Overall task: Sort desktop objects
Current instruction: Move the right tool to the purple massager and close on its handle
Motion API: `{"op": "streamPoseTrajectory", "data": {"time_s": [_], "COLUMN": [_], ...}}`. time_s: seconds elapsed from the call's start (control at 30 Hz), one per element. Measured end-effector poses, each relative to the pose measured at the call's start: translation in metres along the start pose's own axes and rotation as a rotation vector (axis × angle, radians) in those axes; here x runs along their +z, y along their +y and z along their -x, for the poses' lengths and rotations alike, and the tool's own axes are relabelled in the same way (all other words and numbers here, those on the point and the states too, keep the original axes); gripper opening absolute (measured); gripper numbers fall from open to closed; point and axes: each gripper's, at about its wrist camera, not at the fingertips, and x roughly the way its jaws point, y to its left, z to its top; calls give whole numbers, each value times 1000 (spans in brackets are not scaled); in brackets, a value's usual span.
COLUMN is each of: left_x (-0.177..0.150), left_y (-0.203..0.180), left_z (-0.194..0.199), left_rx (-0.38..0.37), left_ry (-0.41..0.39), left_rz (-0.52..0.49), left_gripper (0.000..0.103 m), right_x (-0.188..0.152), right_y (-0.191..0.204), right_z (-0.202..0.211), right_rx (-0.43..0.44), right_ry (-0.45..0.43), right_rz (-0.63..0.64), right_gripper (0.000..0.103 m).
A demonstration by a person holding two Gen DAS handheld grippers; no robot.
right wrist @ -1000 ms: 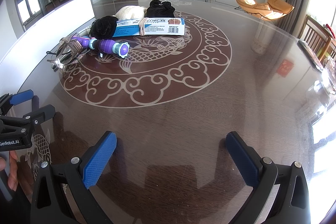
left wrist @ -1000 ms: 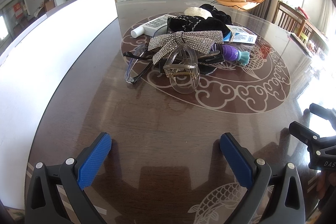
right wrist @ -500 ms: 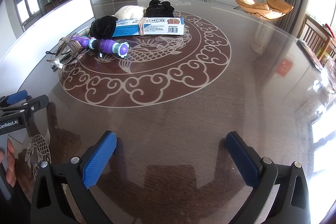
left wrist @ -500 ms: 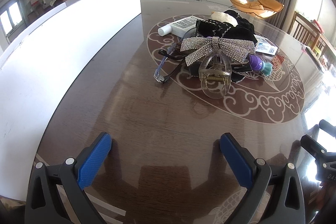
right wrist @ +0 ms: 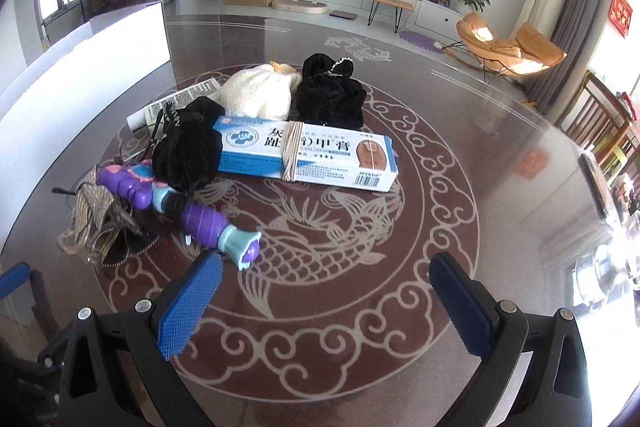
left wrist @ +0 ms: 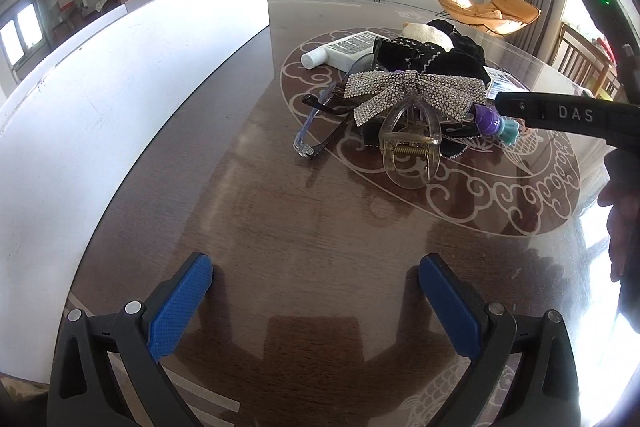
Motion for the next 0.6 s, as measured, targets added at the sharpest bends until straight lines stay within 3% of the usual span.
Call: {"op": "streamPoseTrajectory", "data": {"time_s": [0.17, 0.27, 0.4, 0.53, 0.6], "left_x": [1, 0, 1, 0, 0], "left_y": [0, -1, 0, 0, 0], "left_z": [-1, -1, -1, -1, -1], "left_rx": [0, 2, 1, 1, 2], "left_ry": [0, 0, 0, -1, -1], "left_rz": [-1, 1, 1, 2, 2], "left_gripper": [103, 103, 103, 103, 103], "right_x": [14, 5, 3, 9, 10], "right_y": [39, 69, 76, 68, 71], "right_z": [-6, 5, 8, -19, -28], "right_rx": [127, 302, 244, 251, 266], "right_ry": [4, 15, 2, 127, 170], "right_rz": [75, 211, 290, 299, 324], "right_gripper": [102, 102, 102, 101, 93]}}
